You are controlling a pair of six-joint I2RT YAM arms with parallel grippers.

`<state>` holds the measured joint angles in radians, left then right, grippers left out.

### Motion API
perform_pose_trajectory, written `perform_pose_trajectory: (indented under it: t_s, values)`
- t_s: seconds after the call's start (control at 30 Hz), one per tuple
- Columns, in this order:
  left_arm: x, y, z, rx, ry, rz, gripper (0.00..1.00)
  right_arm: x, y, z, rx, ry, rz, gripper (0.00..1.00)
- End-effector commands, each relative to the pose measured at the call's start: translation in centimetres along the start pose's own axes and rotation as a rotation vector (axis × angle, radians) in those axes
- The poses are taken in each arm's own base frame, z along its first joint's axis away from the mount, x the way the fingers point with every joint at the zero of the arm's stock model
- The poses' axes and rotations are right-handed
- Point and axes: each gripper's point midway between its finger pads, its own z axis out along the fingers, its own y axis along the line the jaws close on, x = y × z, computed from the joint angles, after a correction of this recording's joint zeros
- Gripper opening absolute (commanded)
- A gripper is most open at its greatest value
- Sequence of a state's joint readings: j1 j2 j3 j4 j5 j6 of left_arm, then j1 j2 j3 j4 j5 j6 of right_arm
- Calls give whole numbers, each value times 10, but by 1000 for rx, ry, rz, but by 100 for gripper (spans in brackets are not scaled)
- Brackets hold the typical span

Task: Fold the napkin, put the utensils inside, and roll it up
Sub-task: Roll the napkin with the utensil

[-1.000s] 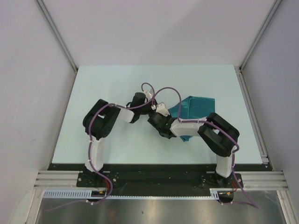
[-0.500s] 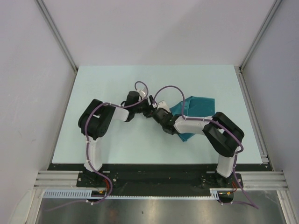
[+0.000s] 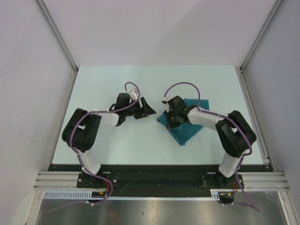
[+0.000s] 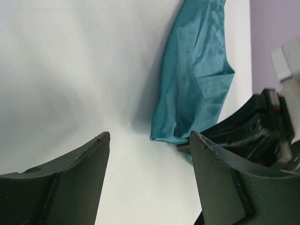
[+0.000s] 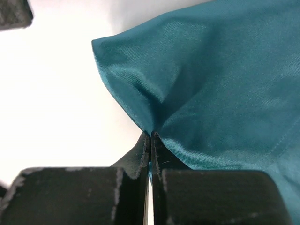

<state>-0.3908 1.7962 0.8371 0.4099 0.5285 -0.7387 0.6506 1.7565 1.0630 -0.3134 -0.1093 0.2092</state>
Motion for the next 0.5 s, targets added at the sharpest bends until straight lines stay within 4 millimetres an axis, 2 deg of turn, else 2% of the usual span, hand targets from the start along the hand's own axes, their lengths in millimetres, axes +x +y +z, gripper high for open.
perform_pose_trajectory:
  t_s: [0.0,0.17,0.47]
  values:
    - [0,-11,-16,-8,-27,115,74,-14,25,-21,-261,24,54,0]
    - [14,-23,-17,9,22,168,74,-14,20,-22,-393,66,123,0]
    - [52,-53,-17,112,140,182,74,-4,-6,-9,-460,133,242,0]
